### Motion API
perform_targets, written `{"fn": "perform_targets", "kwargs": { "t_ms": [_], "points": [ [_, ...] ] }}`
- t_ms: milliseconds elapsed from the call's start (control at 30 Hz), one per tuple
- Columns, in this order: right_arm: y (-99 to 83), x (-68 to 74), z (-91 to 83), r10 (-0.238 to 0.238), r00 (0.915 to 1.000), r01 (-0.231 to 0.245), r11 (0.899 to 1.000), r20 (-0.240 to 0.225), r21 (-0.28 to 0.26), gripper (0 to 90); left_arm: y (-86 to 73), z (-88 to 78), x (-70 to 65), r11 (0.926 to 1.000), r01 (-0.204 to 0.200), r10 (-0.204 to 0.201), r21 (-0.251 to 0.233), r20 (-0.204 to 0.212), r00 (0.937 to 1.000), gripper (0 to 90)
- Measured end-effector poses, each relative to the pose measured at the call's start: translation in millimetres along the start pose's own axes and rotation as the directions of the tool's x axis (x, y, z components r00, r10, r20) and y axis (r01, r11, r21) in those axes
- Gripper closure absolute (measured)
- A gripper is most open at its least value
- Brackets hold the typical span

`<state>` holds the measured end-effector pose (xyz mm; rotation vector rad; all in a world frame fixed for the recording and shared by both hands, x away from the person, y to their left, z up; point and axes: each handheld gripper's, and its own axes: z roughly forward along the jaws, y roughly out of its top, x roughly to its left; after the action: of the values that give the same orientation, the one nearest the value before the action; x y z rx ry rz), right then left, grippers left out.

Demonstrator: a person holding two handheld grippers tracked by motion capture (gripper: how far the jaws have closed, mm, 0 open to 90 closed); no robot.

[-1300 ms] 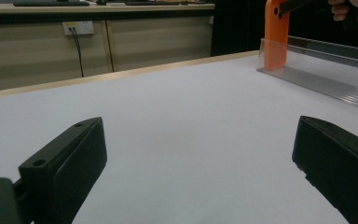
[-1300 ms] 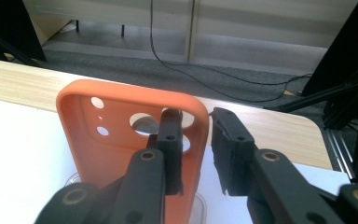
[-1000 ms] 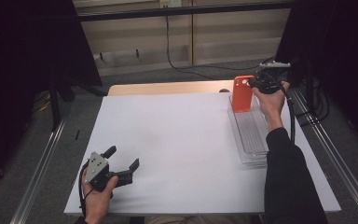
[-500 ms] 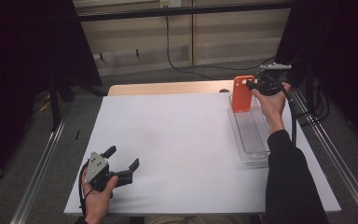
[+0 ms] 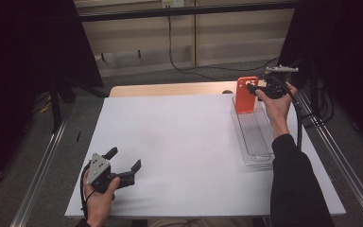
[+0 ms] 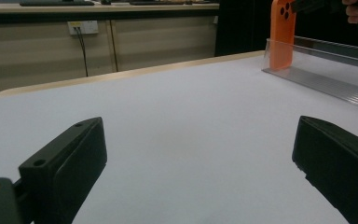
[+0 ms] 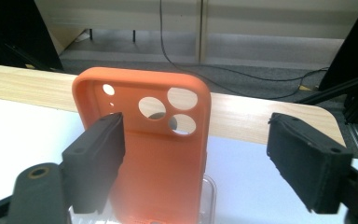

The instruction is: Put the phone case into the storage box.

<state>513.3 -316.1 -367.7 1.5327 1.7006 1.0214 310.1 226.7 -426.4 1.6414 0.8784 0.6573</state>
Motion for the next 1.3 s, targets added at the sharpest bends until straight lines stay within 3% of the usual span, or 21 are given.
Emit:
{"fn": "perform_targets", "kwargs": {
  "t_ms": [167,333,733,933,1100,1300],
  "points": [
    [1.5,1.7,-2.7,-0.004,0.9999,0.004,1.0,-0.011,-0.022,13.9,0.2,0.3,0.4,1.0,0.001,-0.001,0.0,-0.003,1.0,3.0],
    [0.7,4.7,-3.3,-0.02,0.9993,0.02,0.999,0.03,-0.027,9.5,-0.2,0.4,0.6,1.0,-0.002,0.002,0.006,-0.003,1.0,3.0],
    [-7.1,7.0,-9.3,-0.008,0.9984,0.011,0.998,0.056,-0.057,5.7,0.1,-1.3,1.8,1.0,-0.005,0.005,-0.009,-0.004,1.0,3.0],
    [-13.1,2.7,-10.8,0.003,0.9991,0.001,0.995,0.041,-0.102,5.3,-0.5,-3.0,3.0,0.9999,0.006,-0.006,-0.016,-0.004,1.0,3.0],
    [-18.8,5.7,-14.0,-0.012,0.9968,0.024,0.988,0.079,-0.15,6.5,0.1,-4.9,2.3,0.9999,0.0,0.0,-0.015,-0.007,1.0,3.0],
    [-26.6,10.6,-17.9,-0.011,0.9962,0.028,0.979,0.086,-0.202,6.2,-0.1,-5.8,1.0,0.9998,0.0,0.0,-0.02,-0.005,1.0,3.0]
  ]
}}
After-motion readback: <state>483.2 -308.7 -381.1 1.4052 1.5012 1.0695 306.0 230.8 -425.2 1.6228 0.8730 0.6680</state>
